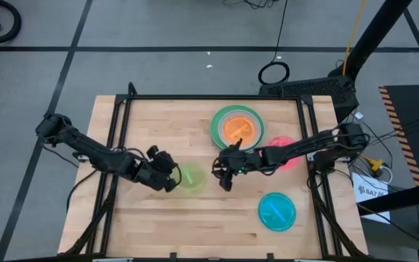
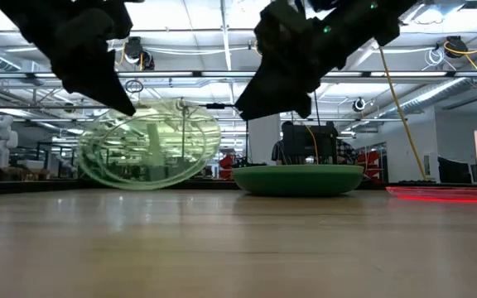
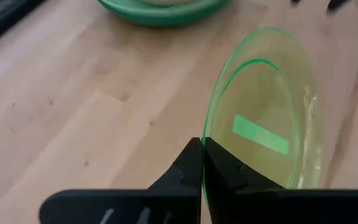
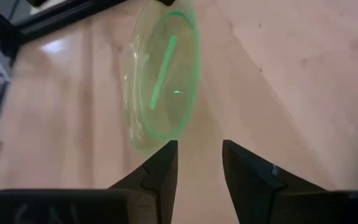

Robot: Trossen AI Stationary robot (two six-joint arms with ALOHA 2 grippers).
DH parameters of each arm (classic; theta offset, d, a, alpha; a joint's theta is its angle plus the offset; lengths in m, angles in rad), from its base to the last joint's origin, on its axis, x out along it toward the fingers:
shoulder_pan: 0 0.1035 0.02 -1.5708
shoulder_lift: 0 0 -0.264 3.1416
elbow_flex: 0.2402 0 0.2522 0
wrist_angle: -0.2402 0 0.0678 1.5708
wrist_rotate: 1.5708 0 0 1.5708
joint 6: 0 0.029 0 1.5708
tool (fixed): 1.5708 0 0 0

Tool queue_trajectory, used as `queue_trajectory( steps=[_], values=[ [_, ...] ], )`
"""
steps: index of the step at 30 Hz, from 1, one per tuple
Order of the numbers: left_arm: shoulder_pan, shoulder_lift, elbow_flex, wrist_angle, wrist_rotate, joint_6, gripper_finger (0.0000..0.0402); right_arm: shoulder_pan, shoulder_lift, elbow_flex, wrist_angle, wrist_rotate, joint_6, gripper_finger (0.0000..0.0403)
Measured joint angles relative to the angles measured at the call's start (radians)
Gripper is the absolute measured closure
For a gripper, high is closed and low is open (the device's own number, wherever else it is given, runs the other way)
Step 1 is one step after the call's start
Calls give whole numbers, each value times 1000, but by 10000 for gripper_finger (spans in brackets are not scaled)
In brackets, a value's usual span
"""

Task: Stack plastic plates
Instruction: Stack the light green plate on top of the orange plate

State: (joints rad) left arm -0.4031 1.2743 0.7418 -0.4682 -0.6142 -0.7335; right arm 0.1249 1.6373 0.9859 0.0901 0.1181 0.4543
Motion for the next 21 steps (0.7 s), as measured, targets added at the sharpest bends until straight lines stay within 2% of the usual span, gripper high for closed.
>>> queue_trajectory(
  steps=[4, 9, 21],
  values=[
    [9, 0, 12, 2, -40, -8, 398, 1, 47, 0, 83, 69, -87, 284],
    [13, 0, 22, 10, -102, -8, 398, 3, 64, 0, 127, 217, -146, 284],
    [12, 0, 22, 123, -201, 41, 398, -1, 63, 0, 198, 281, -176, 285]
  ],
)
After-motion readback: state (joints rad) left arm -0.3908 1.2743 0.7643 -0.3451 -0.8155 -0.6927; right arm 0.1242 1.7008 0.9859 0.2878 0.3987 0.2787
